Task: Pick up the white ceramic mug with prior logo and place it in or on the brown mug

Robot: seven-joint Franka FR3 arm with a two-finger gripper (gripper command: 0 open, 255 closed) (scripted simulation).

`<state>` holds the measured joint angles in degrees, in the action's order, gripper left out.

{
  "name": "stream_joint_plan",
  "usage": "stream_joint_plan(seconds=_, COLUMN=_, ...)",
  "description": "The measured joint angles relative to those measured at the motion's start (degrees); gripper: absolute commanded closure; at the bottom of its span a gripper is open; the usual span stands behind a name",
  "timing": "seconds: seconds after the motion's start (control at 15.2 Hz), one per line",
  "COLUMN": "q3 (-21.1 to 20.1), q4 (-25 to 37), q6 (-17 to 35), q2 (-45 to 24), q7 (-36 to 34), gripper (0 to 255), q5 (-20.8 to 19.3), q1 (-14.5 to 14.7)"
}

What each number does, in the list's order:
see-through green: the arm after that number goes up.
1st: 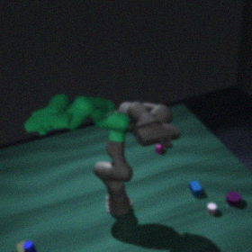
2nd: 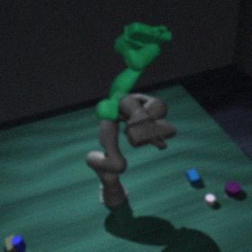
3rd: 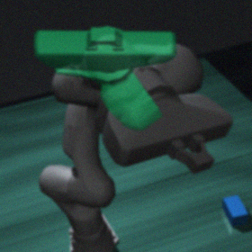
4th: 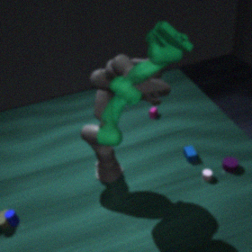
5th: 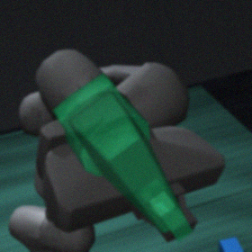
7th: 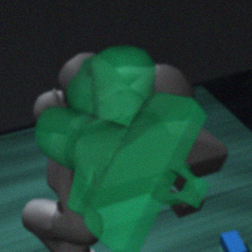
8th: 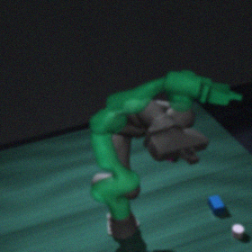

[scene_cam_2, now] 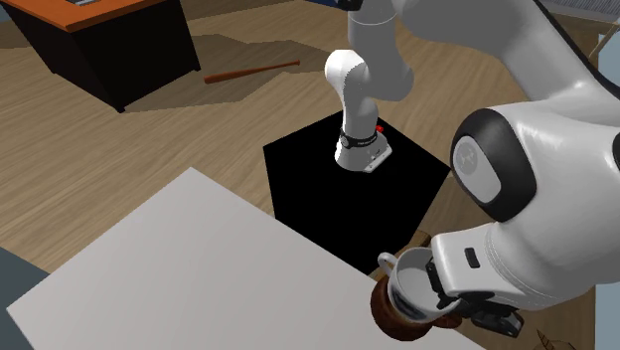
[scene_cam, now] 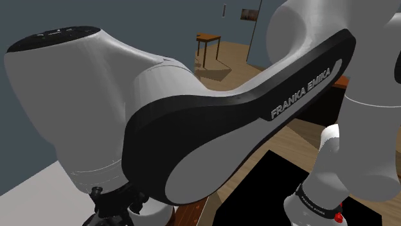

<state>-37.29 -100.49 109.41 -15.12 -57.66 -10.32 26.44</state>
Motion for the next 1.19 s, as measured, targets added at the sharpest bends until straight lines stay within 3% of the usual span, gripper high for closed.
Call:
stream_joint_plan(seconds=0.33, q3=0.0, q4=-0.1, q6=0.2, q2=-0.1, q7=-0.1, gripper=255, q5=-0.1, q1=0.0)
stream_joint_plan(seconds=0.4, q3=0.0, q4=-0.1, q6=0.2, q2=-0.1, q7=-0.1, gripper=0, q5=-0.1, q1=0.0)
stream_joint_plan(seconds=0.79, q3=0.0, q4=-0.1, q6=0.2, q2=-0.1, q7=-0.1, gripper=0, q5=-0.1, q1=0.0)
stream_joint_plan(seconds=1.19, q3=-0.4, q4=5.7, q6=-6.2, q2=0.8, q7=0.6, gripper=0, q5=0.8, q1=0.2)
